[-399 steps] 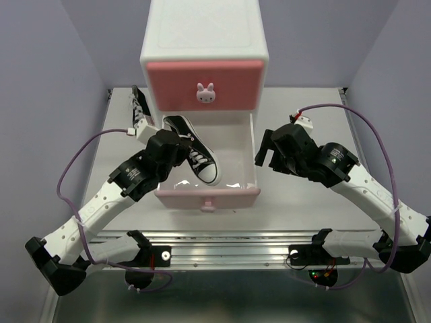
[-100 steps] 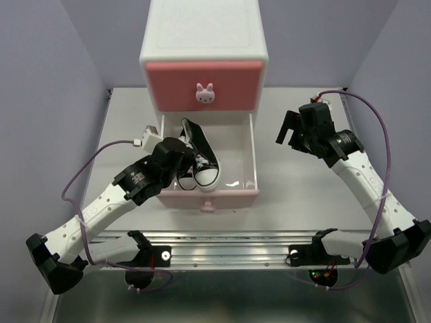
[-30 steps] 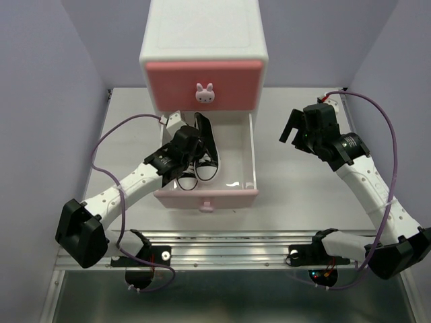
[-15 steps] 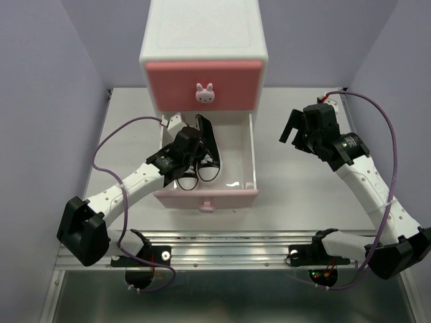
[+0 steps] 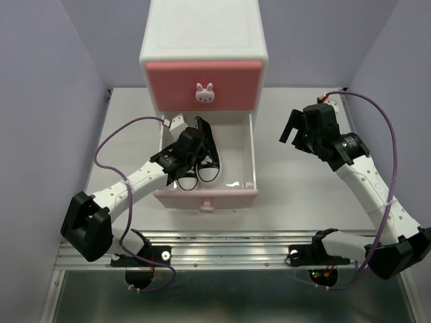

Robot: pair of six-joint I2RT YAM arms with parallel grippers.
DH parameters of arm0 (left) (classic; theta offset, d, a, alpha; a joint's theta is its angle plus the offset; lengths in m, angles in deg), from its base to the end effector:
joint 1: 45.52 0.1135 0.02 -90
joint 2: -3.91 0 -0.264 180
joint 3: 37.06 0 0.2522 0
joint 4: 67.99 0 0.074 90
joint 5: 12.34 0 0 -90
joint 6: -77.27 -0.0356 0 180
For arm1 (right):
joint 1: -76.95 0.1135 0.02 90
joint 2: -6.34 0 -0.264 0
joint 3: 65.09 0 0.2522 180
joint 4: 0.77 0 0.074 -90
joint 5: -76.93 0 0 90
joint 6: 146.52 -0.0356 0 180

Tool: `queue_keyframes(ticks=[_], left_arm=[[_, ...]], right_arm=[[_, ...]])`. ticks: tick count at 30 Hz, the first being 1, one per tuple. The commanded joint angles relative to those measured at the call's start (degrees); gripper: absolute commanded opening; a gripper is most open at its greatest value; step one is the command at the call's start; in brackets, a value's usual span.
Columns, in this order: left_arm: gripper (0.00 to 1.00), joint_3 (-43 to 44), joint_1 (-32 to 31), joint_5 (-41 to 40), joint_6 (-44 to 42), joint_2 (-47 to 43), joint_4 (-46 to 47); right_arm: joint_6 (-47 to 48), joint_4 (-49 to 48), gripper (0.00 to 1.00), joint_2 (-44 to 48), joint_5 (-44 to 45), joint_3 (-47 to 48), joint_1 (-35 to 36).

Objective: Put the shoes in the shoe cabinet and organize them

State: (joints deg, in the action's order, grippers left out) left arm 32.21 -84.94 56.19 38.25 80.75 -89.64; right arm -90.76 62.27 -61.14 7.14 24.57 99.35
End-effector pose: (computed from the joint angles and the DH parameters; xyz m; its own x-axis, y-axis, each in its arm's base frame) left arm 0.2426 -0.1826 0.2850 -0.5048 -0.5210 -0.6883 -0.0763 0.8212 -0.5656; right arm 0.2207 0.0777 0.3823 -0.5653 0.3381 -0.7524 0.2444 0.9398 0.2387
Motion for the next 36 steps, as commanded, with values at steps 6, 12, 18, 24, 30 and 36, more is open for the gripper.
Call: queue_keyframes(ticks=[6,12,18,24,30,36], left_arm=[[0.00,-1.98,-0.04,0.47,-5.36,-3.45,5.95],[0.00,-2.94,0.13,1.52,-3.35,-3.27,6.73],[0.00,-1.72,0.13,1.70,1.22,-2.13,6.91],[0.00,0.57,-0.04,-0.85,2.81,-1.43,2.35],[0.00,1.10,-0.13,0.02,4.21,-2.04,-1.18],[0.00,2.76,-0.13,1.08,3.34,-0.03,-2.32]], right_arm=[[1.98,-1.02,1.00,0.77,1.50,-0.31,-0.42],[2.51,-1.20,1.00,0.60,1.42,0.04,-0.42],[2.51,-1.20,1.00,0.69,1.50,-0.05,-0.42],[2.16,-1.20,1.00,0.69,1.68,-0.05,-0.42],[1.63,-1.20,1.00,0.86,1.85,-0.58,-0.42],[1.02,-1.20,1.00,1.04,1.85,-0.58,-0.42]])
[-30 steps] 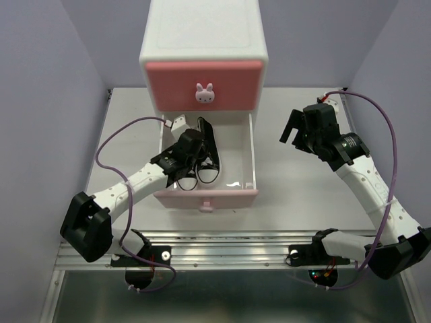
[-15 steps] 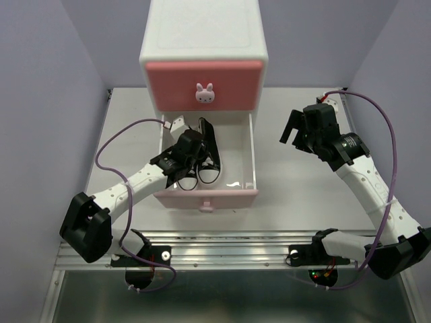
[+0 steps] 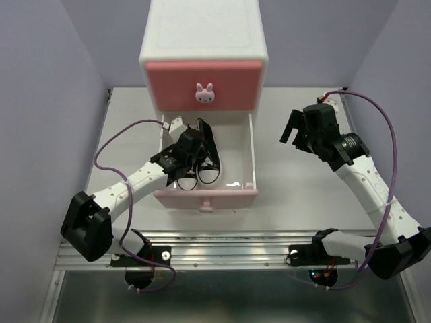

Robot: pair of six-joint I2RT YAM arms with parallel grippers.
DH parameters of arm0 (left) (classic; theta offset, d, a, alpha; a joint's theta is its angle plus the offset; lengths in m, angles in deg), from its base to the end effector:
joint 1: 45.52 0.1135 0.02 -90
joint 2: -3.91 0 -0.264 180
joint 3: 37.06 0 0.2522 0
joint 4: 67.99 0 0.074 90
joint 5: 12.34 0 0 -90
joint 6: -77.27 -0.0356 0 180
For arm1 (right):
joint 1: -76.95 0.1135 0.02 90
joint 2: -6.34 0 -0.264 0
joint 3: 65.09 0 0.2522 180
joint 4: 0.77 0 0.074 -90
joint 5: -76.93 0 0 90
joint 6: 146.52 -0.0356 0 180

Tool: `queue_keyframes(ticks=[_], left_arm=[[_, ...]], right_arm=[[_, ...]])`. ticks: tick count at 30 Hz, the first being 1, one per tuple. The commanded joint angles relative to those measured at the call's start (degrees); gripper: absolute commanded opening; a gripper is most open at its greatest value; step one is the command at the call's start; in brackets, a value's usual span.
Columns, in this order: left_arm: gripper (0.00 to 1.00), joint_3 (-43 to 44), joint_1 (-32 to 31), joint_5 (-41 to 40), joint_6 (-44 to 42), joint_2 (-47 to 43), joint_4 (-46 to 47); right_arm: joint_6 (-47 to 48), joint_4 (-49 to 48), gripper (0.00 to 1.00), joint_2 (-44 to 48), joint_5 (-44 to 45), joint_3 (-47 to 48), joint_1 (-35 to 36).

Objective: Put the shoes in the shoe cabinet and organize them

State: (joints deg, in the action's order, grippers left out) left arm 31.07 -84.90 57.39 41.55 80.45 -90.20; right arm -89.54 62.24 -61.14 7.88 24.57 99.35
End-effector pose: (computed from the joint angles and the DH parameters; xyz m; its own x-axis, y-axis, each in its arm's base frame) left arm 0.2401 -0.1811 0.2787 -0.5260 -0.5536 -0.6457 -0.1067 0.7961 -0.5957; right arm 0.2208 0.0772 0.3825 -0.5645 0.3178 -0.7618 0.2407 0.9462 0.2163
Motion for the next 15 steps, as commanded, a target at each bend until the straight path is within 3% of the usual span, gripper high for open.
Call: queue_keyframes(ticks=[1,8,15], left_arm=[[0.00,4.34,-0.09,0.58,0.03,1.24,-2.10],[0.00,11.98,0.09,1.28,-0.32,5.47,-7.81],[0.00,11.72,0.35,1.81,0.03,4.94,-9.56]], right_arm=[[-0.21,-1.18,1.00,1.12,1.20,-0.58,-0.42],[-0.56,-1.18,1.00,1.83,1.55,-0.49,-0.42],[-0.65,-1.09,1.00,2.44,1.73,-0.75,-0.42]])
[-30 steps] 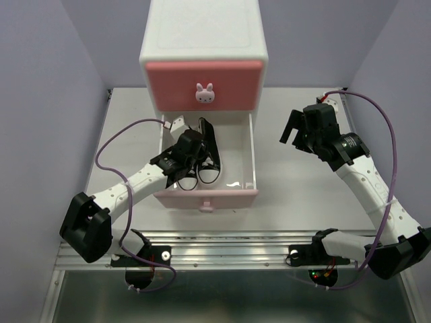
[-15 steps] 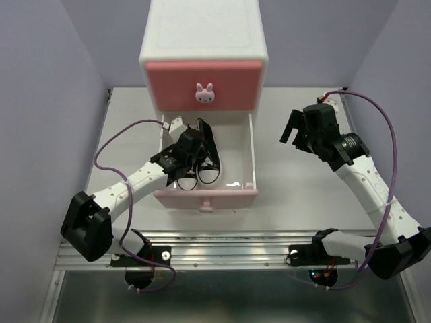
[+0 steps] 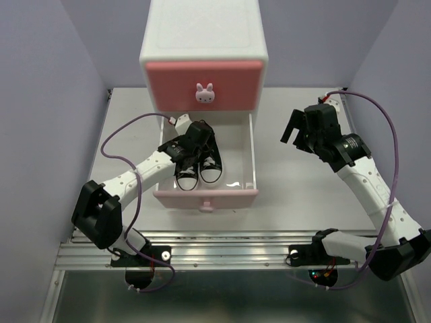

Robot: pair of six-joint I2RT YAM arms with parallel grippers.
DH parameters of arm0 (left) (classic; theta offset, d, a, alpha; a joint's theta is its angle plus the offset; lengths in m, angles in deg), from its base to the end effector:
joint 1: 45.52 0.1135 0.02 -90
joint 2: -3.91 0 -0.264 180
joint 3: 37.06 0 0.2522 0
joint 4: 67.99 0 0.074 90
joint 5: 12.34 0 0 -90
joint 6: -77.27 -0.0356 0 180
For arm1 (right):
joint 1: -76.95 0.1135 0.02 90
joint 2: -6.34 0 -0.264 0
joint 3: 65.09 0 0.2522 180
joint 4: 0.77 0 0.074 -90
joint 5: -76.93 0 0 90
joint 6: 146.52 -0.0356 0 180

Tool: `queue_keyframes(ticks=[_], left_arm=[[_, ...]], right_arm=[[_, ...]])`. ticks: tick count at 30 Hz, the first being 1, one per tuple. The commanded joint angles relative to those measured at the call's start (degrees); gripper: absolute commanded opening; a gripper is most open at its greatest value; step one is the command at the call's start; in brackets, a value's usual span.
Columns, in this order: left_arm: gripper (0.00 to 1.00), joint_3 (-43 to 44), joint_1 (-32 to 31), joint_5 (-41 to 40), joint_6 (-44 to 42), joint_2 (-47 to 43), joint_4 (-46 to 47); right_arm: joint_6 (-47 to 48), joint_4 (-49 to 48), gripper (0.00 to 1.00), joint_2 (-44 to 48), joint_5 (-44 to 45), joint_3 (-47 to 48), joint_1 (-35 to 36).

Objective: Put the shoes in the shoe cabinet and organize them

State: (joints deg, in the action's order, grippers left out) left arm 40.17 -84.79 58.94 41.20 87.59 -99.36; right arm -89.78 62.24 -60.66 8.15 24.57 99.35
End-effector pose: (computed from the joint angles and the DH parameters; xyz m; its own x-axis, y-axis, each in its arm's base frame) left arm 0.2601 -0.1979 0.2815 -0.6054 -0.4938 -0.6242 -0.1463 0.8399 -0.5226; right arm 0.2187 0.0762 0.3843 -0.5555 0.3240 -0.7658 0.2445 0.9439 0.2220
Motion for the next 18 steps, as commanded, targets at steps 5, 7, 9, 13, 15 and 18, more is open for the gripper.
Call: queue_keyframes(ticks=[5,7,9,13,15,18], left_arm=[[0.00,4.48,0.51,0.53,-1.37,-2.29,-2.25],[0.00,4.22,0.86,0.44,-1.72,-2.38,-3.04],[0.00,3.34,1.73,1.75,-1.38,-2.56,-3.49],[0.00,3.60,2.88,4.13,-1.72,-2.29,-3.40],[0.00,2.99,2.97,3.52,-2.34,-2.12,-2.70],[0.00,3.25,3.14,2.37,-3.66,-1.06,-3.92]], right_arm=[[-1.11,-1.00,1.00,2.49,1.55,-1.19,-0.42],[-1.46,-1.00,1.00,2.49,1.29,-1.37,-0.42],[-1.46,-1.00,1.00,2.49,1.29,-1.28,-0.42],[-1.11,-0.91,1.00,3.02,1.73,-1.37,-0.42],[-1.11,-0.91,1.00,3.19,1.82,-1.54,-0.42],[-1.46,-0.91,1.00,3.37,1.64,-1.81,-0.42]])
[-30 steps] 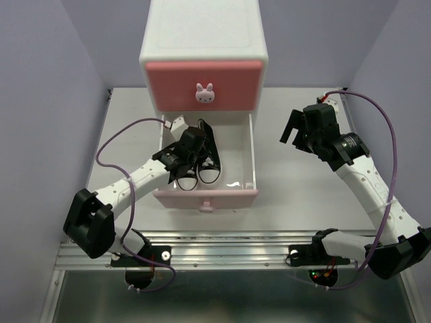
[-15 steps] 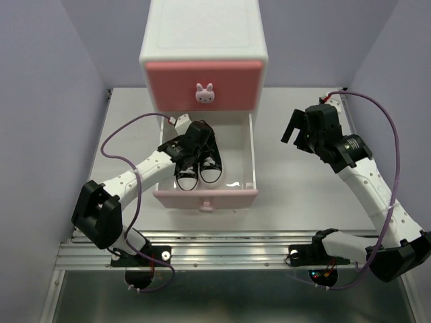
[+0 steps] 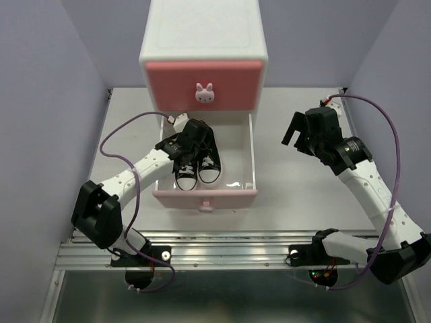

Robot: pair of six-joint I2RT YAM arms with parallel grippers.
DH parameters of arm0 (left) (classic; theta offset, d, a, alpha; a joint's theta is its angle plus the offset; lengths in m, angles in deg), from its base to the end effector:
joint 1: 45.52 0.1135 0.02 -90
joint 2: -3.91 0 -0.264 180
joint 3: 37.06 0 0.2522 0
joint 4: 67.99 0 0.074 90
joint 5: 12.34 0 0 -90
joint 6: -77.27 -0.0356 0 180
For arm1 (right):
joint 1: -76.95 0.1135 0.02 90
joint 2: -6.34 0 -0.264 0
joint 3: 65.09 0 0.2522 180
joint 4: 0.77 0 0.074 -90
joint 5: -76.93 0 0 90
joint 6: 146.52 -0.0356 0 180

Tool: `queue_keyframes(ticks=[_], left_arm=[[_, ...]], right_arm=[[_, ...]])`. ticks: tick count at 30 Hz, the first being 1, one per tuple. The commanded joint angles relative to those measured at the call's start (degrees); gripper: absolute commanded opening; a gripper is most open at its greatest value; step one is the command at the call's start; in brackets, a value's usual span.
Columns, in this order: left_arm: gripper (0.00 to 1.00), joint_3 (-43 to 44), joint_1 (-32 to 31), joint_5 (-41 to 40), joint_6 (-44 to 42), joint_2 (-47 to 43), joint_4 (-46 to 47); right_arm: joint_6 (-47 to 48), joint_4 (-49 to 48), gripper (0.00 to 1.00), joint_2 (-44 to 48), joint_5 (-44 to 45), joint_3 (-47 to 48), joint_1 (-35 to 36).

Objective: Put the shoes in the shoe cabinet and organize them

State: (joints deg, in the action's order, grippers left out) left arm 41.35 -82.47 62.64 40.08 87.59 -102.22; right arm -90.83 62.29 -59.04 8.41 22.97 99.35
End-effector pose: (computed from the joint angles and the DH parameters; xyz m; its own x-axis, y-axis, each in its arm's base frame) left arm 0.2658 -0.1884 0.2838 -0.6425 -0.4795 -0.5977 -0.1506 0.8438 -0.5151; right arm 0.2124 0.0734 0.3813 -0.5493 0.3409 -0.7629 0.2577 0.9376 0.2334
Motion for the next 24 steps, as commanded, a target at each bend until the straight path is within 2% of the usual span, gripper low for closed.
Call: queue_keyframes(ticks=[1,2,3,4,6,7,9,10,11,16,19,20,22,23,24], left_arm=[[0.00,2.15,0.83,-1.50,-3.07,-0.80,-1.33],[0.01,1.98,0.83,-1.41,-3.33,-0.36,-1.59],[0.10,1.98,0.74,-1.23,-3.51,-0.19,-1.68],[0.25,1.89,0.83,-0.54,-4.55,-0.01,-1.24],[0.37,1.80,0.83,-0.44,-5.27,-0.01,-1.24],[0.46,1.89,0.83,-0.70,-5.70,-0.27,-1.15],[0.49,2.24,0.74,-1.32,-6.41,-0.62,-1.15],[0.55,2.50,0.83,-1.50,-6.76,-0.88,-1.07],[0.57,2.94,0.83,-1.41,-7.20,-1.06,-0.98],[0.59,4.17,0.83,-1.32,-8.08,-2.02,-1.41],[0.66,5.84,0.83,-1.23,-9.04,-2.73,-1.85],[0.72,6.28,0.83,-1.15,-9.31,-3.25,-2.29],[0.78,7.69,0.74,-0.97,-10.19,-3.96,-2.73],[0.87,8.39,0.83,-0.97,-10.54,-4.92,-3.26],[0.91,8.66,0.83,-0.88,-10.80,-5.45,-3.35]], right_arm=[[-0.41,-0.96,1.00,1.75,1.29,-0.21,-0.42],[-0.33,-0.96,1.00,1.84,1.29,-0.30,-0.42],[-0.06,-0.96,1.00,1.75,1.46,-0.21,-0.42],[-0.06,-0.87,1.00,1.84,1.46,-0.21,-0.42],[0.03,-0.87,1.00,2.01,1.64,-0.12,-0.42],[0.03,-0.87,1.00,2.02,1.73,-0.12,-0.42],[0.03,-0.87,1.00,2.02,1.55,-0.21,-0.42],[-0.06,-0.96,1.00,2.02,1.47,-0.30,-0.42],[-0.23,-0.87,1.00,1.93,1.47,-0.30,-0.42],[-0.59,-0.96,1.00,1.93,1.38,-0.12,-0.42],[-0.76,-0.96,1.00,1.84,1.47,0.23,-0.42],[-0.85,-1.05,1.00,1.67,1.38,0.49,-0.42],[-0.59,-1.57,1.00,1.75,0.85,0.67,-0.42],[-0.59,-1.92,1.00,1.75,0.68,0.84,-0.42],[-0.59,-2.19,1.00,1.84,0.50,0.93,-0.42]])
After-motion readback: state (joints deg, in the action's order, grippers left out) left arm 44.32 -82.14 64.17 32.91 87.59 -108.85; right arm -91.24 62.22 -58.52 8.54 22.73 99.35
